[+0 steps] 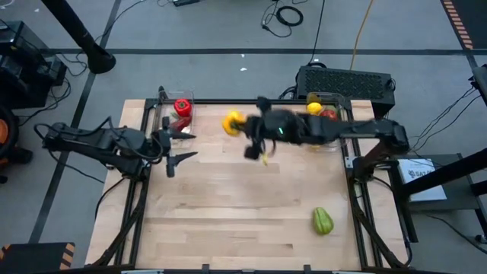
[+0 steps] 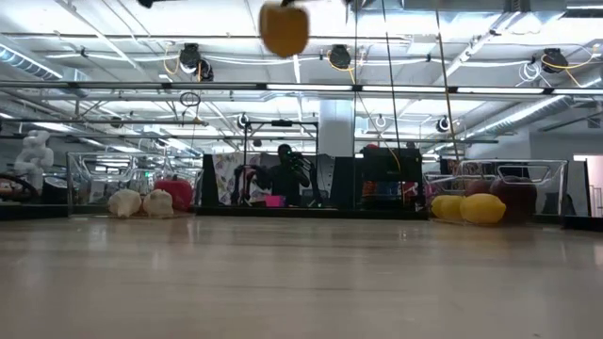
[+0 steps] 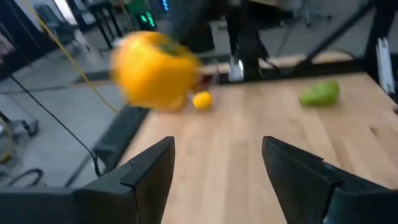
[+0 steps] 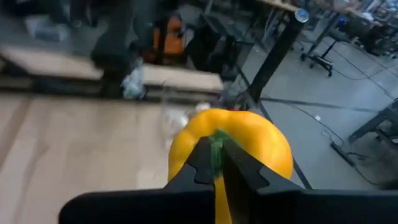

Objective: Sort produce into baskets
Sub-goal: Put the yellow bell pepper into the left transparent bin

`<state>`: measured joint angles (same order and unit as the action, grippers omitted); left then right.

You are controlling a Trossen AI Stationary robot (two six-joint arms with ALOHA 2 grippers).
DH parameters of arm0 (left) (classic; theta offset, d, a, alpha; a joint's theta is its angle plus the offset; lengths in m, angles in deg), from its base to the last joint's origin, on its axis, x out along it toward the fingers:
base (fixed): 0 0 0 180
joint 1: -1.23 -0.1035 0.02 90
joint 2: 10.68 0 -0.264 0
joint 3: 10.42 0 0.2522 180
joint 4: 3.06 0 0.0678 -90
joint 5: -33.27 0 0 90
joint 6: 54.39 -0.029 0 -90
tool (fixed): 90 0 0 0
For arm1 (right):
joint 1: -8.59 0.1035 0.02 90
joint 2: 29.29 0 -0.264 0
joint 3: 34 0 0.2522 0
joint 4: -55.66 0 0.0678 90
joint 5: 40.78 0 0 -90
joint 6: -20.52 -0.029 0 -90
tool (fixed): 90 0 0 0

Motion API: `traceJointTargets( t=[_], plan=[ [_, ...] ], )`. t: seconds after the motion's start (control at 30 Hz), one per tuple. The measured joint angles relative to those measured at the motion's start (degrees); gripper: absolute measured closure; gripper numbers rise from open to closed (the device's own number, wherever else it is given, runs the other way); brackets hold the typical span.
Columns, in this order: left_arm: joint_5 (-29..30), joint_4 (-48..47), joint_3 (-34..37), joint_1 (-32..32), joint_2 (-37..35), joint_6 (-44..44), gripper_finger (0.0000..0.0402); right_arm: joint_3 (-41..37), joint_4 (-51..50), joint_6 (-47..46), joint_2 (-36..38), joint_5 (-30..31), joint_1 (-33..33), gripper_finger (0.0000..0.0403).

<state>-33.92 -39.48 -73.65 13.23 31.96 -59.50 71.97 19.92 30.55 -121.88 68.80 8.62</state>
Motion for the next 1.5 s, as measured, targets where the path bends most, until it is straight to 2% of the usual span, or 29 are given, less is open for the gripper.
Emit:
traceJointTargets(
  t=[0.17, 0.33, 0.53, 0.6, 0.87, 1.13, 1.33, 1.5],
  plan=[
    [-0.24, -8.81, 0.0, 2.81, -1.99, 4.51, 0.0153, -0.02, 11.3, 0.63, -6.21, -10.68, -8.41, 0.04],
    [-1.79, -11.98, 0.0, 5.2, -2.55, 6.32, 0.0153, -0.02, 29.09, -1.29, -14.59, -23.92, -14.26, 0.0399],
    [-1.85, -12.73, 0.0, 7.75, -2.65, 6.32, 0.0153, 0.12, 49.96, -10.55, -25.53, -33.08, -18.85, 0.0399],
    [-1.91, -12.39, 0.0, 8.14, -2.65, 6.32, 0.0153, 1.74, 53.3, -13.81, -29.15, -34.92, -19.86, 0.0399],
    [-1.68, -12.39, 0.0, 8.38, -2.65, 6.26, 0.0153, 16.54, 49.94, -20.7, -42.45, -41.27, -21.22, 0.0399],
    [-1.55, -12.38, 0.0, 8.36, -2.65, 6.22, 0.0153, 30.51, 39.52, -21.92, -50.12, -41.18, -20.67, 0.0399],
    [-1.53, -12.41, 0.0, 8.36, -2.65, 6.15, 0.0153, 32.2, 38.66, -23.69, -52.49, -40.88, -20.63, 0.0397],
    [-1.51, -12.23, 0.0, 8.36, -2.65, 4.61, 0.0153, 32.2, 38.01, -25.61, -52.71, -40.77, -20.87, 0.037]
  ],
)
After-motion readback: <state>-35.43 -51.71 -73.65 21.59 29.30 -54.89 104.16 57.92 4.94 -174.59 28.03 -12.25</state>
